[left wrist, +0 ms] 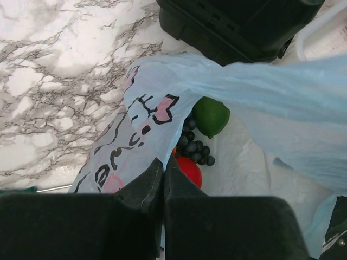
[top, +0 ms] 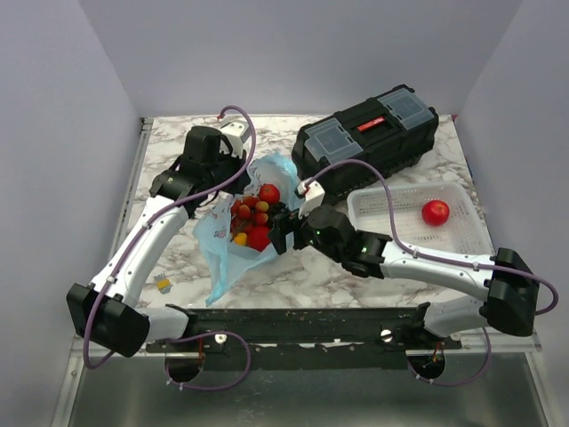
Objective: Take the fake fruits out of the plastic bag
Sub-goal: Adjust the plastic bag at the center of the board.
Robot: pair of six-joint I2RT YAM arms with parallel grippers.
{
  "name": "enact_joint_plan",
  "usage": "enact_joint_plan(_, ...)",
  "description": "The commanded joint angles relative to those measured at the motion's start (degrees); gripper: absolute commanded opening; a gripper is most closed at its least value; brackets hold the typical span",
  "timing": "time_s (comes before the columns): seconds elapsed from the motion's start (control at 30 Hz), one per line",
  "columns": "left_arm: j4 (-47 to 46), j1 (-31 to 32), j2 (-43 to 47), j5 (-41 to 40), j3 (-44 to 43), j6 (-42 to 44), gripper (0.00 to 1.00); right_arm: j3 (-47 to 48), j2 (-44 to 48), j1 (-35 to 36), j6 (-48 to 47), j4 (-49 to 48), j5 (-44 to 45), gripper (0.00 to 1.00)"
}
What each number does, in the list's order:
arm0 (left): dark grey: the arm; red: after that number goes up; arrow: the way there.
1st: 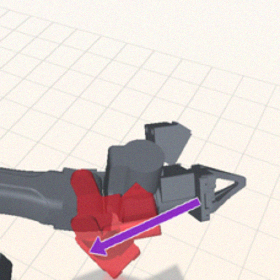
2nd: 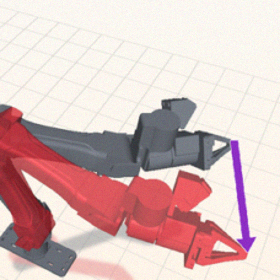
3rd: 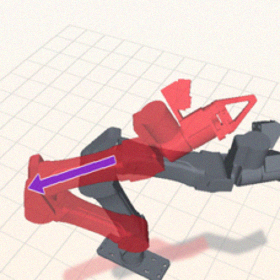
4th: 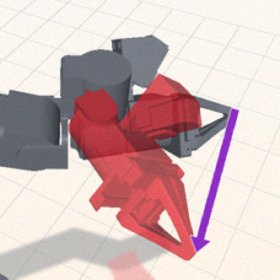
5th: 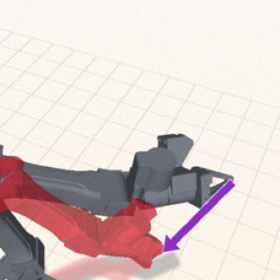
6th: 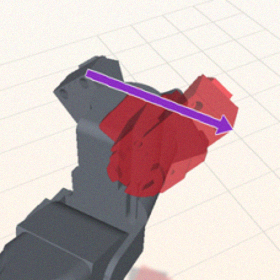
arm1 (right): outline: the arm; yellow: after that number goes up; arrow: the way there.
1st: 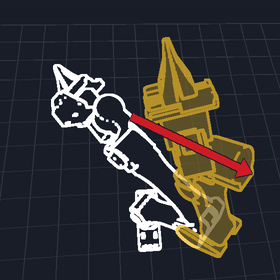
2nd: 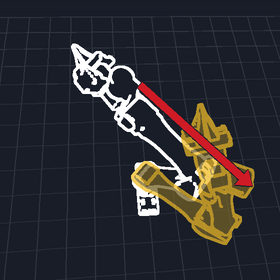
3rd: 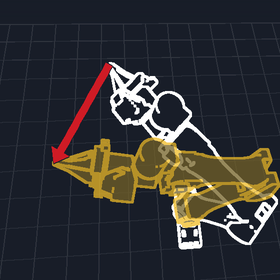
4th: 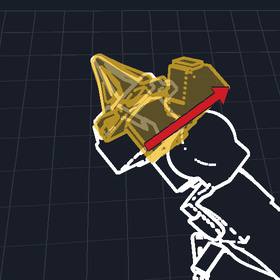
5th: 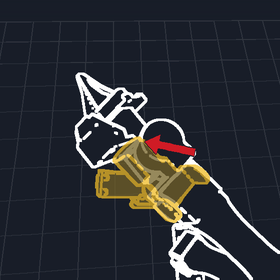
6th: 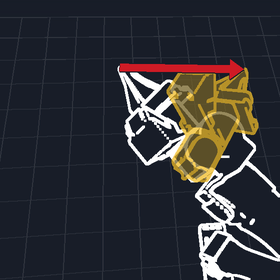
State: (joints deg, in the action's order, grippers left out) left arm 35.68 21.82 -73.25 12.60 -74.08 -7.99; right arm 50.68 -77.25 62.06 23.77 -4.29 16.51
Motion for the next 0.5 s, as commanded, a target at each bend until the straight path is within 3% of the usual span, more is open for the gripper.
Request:
enact_joint_plan(0.0, -2.1, -0.03, 1.73, 2.47, 1.32, -0.98, 0.0, 7.32, -1.83, 0.13, -5.05, 8.63, 12.82, 0.97)
enact_joint_plan(0.13, -3.09, -0.04, 3.4, 1.04, 2.47, -0.8, 0.0, 11.8, -2.63, 0.09, -5.3, 10.78, 18.01, 1.0)
enact_joint_plan(0.33, -4.02, -0.05, 4.76, -1.34, 3.48, -0.84, 0.0, 11.59, -3.65, -0.01, 4.36, 14.46, 21.36, 1.0)
enact_joint_plan(0.47, -3.57, -0.04, 5.19, -4.58, 3.93, -0.56, 0.16, 6.5, -2.27, 0.0, 9.03, 13.83, 20.64, 1.0)
